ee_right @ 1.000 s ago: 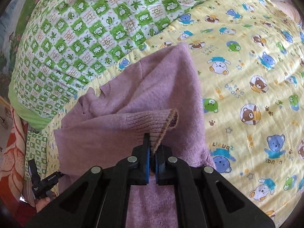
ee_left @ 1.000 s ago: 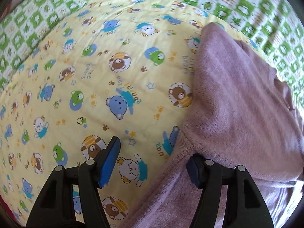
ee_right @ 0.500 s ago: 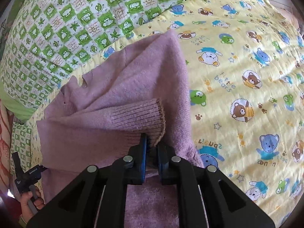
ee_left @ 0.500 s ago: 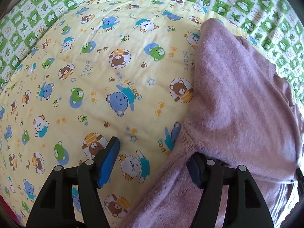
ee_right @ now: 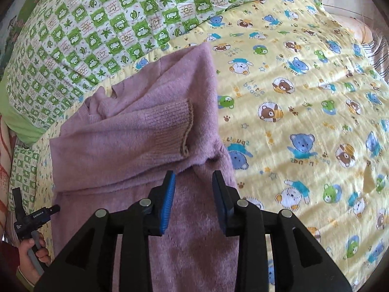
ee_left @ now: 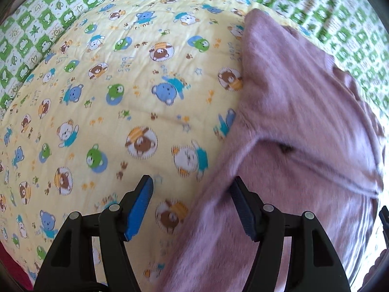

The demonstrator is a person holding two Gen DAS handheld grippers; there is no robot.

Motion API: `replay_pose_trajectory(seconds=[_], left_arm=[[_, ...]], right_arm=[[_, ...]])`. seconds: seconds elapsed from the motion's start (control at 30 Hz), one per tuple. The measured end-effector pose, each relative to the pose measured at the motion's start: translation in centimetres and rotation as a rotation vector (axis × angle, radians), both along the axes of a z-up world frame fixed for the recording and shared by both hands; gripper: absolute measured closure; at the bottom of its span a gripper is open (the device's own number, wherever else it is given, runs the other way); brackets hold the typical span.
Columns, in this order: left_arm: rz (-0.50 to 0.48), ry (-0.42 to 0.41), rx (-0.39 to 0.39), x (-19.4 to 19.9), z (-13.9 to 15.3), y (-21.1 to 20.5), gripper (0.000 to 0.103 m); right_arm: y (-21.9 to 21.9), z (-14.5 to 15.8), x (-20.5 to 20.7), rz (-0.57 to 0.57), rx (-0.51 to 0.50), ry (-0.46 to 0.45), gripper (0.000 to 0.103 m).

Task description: Fold small clothes

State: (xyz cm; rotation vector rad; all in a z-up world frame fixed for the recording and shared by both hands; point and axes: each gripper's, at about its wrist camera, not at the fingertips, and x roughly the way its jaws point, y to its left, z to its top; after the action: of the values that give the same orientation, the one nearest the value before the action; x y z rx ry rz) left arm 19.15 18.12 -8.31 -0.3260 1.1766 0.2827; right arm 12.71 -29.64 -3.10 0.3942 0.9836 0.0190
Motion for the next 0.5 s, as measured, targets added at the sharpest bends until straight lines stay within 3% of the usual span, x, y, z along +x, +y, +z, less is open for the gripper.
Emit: replay_pose_trajectory(seconds=[0.23,0.5], left_arm=[[-0.079,0.002,-0.004,-4.4,0.4,-1.1,0.037],[-0.164,0.042,-0.035,-12.1,-0.4,-2.2,0.036]], right_arm=[[0.7,0.0,-4.1,-0.006,0.014,0.005,0.065],[0.7,0.4,-8.3,-0.023,0.017,0.013,0.060]])
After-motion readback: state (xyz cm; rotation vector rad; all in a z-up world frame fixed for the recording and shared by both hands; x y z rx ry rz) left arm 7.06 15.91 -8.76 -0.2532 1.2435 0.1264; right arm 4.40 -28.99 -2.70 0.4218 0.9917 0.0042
